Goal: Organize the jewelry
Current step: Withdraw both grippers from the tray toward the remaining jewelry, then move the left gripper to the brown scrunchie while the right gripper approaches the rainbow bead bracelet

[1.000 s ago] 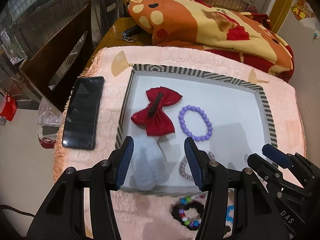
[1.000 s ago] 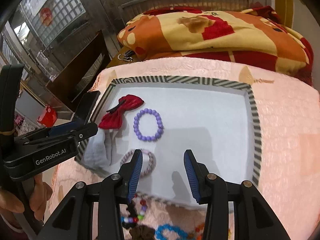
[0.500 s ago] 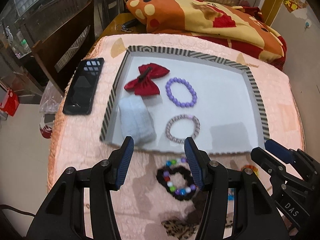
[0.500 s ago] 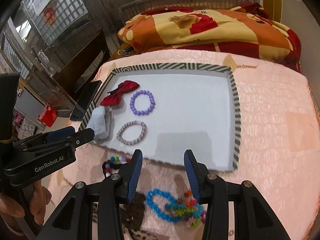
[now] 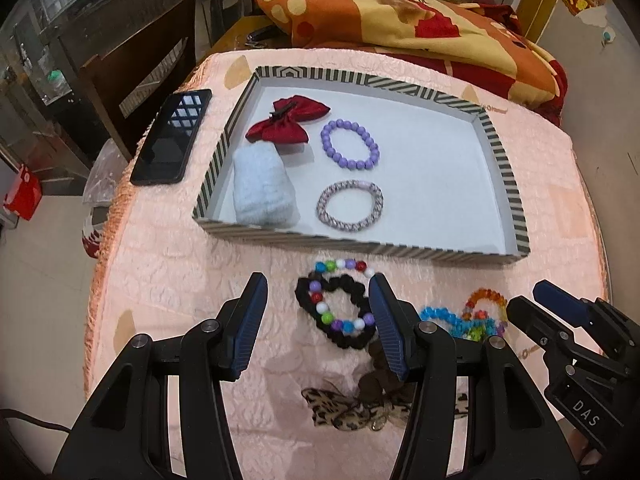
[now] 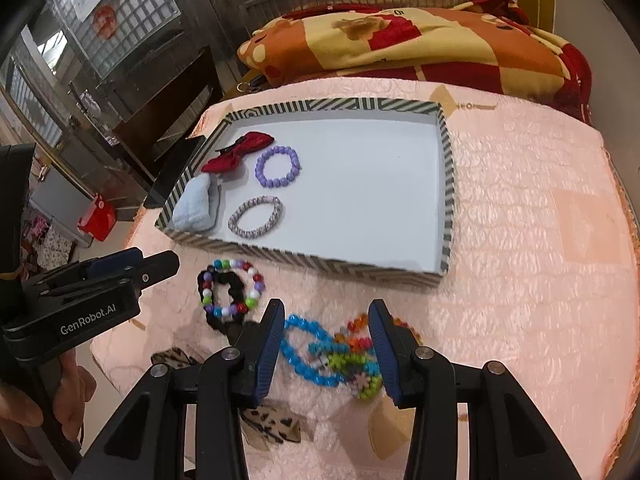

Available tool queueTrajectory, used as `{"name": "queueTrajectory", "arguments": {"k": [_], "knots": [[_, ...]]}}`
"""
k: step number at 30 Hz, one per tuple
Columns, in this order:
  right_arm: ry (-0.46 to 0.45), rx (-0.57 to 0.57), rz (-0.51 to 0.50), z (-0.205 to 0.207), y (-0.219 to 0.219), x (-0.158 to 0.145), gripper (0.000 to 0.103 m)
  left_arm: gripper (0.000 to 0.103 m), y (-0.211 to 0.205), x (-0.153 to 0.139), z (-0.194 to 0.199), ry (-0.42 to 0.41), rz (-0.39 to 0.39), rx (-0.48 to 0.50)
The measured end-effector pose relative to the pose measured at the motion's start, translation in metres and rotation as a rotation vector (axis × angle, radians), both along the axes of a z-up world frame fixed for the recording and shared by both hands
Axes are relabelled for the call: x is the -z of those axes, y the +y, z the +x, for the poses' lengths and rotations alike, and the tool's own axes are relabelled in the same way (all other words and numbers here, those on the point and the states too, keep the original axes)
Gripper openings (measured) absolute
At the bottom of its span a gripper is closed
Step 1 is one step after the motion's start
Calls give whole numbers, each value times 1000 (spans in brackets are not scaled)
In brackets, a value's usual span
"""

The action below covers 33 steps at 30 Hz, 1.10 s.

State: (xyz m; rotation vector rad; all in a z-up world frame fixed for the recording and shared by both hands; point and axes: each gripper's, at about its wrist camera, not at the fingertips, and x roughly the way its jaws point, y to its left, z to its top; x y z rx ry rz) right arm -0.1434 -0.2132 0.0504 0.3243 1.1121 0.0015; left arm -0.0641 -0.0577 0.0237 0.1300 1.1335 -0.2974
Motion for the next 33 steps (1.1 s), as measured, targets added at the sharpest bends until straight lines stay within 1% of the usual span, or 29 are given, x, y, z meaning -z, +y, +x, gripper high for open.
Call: {"name": "queueTrajectory", "arguments": {"k": [9,33], "knots": [[12,0,8,-15,-2,4,42,52,0,4,-17,4,9,-3],[31,0,11,-31,-3,9,42,52,9,11,-33,22,17,-14]]}}
